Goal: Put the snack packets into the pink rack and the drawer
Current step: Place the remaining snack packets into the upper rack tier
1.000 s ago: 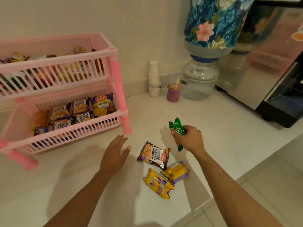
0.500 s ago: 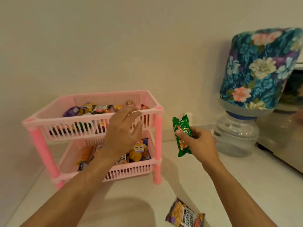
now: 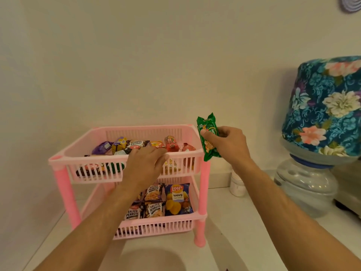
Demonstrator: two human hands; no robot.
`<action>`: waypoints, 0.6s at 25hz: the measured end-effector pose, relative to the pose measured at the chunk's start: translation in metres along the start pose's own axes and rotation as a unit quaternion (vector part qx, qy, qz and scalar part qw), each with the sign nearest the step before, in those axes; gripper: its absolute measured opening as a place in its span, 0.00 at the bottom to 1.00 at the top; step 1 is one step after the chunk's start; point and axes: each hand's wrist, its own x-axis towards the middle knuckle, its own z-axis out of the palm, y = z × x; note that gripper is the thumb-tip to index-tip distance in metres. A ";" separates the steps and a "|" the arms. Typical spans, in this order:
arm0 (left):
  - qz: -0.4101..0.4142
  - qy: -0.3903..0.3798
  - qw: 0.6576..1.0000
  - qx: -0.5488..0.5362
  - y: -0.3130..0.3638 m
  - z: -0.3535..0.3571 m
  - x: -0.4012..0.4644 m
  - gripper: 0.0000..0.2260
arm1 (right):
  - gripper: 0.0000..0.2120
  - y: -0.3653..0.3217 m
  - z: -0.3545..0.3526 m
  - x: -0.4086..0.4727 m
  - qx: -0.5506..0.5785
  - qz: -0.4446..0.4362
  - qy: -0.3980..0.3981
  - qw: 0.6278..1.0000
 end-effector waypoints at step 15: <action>0.028 0.118 0.987 0.101 -0.004 0.033 -0.010 0.16 | 0.19 0.010 0.104 0.144 -0.307 0.066 -0.093 0.945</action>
